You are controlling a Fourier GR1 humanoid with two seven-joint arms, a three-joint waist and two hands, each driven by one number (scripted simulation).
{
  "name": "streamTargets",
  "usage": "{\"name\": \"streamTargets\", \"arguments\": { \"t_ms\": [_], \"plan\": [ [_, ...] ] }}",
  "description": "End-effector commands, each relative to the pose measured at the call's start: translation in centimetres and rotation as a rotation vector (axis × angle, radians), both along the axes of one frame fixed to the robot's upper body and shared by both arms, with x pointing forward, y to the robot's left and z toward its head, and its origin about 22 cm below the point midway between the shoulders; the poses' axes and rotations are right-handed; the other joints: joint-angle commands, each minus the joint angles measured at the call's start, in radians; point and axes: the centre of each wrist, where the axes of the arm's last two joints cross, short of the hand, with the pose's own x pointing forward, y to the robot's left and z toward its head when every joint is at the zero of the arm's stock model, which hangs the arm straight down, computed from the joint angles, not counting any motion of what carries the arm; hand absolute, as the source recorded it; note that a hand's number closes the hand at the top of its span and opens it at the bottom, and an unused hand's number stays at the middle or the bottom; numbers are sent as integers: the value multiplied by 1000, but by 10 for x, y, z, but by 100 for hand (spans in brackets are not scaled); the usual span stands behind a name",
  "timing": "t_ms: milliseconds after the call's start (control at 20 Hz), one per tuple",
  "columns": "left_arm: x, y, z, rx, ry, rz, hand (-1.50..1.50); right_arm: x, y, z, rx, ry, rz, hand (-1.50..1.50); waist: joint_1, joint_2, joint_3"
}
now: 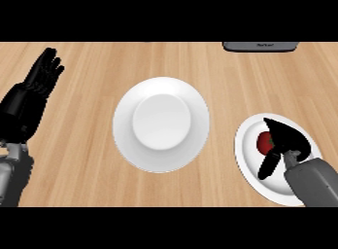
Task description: Pick the tomato from the plate and place it in the plate
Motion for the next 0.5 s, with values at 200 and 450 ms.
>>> {"name": "streamTargets", "arguments": {
  "t_ms": [200,450],
  "plan": [
    [-11,-8,-7,3,-6,-10,0,15,-5,-14,6,-158,45,150,9,1,1],
    [-10,-2,-6,-9,8,7,0,5,-8,-28,-140,-289,90,150,6,0,0]
  ]
}}
